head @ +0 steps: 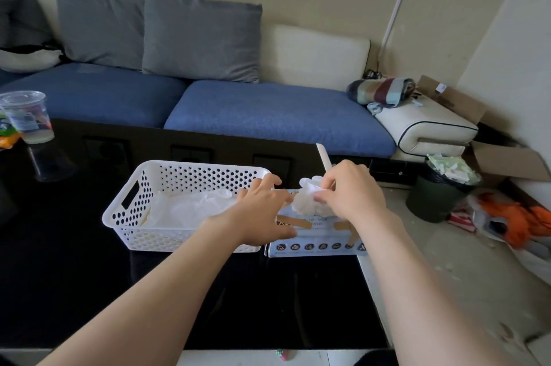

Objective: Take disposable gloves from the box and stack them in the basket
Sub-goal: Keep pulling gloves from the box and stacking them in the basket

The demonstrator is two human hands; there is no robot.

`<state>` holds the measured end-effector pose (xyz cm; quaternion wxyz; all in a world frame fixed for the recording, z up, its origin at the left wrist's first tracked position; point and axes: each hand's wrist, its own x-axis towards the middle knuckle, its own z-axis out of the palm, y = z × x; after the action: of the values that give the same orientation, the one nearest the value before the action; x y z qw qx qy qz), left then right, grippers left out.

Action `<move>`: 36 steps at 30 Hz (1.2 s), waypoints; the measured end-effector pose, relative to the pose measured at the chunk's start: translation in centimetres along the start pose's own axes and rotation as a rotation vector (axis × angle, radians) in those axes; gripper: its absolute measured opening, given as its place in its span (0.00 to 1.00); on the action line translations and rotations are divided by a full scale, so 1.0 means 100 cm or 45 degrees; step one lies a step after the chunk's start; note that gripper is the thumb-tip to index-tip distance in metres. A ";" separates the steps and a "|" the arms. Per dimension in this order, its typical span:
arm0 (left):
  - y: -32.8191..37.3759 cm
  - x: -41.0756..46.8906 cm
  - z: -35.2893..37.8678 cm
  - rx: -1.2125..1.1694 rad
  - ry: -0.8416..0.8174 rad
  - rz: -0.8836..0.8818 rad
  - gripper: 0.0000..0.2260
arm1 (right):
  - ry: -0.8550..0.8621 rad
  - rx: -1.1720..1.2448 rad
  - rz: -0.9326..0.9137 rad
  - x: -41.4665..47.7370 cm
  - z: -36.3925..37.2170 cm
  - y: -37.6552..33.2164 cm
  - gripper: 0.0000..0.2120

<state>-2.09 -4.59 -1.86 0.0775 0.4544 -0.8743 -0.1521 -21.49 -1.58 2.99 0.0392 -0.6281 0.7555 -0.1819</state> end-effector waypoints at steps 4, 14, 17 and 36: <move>0.006 0.005 0.004 0.003 0.023 -0.040 0.28 | 0.071 0.017 -0.077 0.000 0.000 0.003 0.09; 0.010 0.005 0.001 0.037 -0.036 -0.108 0.24 | 0.285 0.313 -0.292 0.012 0.020 0.007 0.07; 0.010 0.004 -0.001 0.023 -0.020 -0.112 0.25 | 0.308 0.416 -0.284 0.014 0.025 0.005 0.07; 0.005 -0.003 -0.017 -0.669 0.397 -0.127 0.18 | 1.009 0.997 -0.314 0.004 -0.008 -0.040 0.11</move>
<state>-1.81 -4.40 -0.08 0.3180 0.4790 -0.7593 -0.3049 -18.08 -2.37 5.07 -0.0387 -0.5342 0.5097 -0.6733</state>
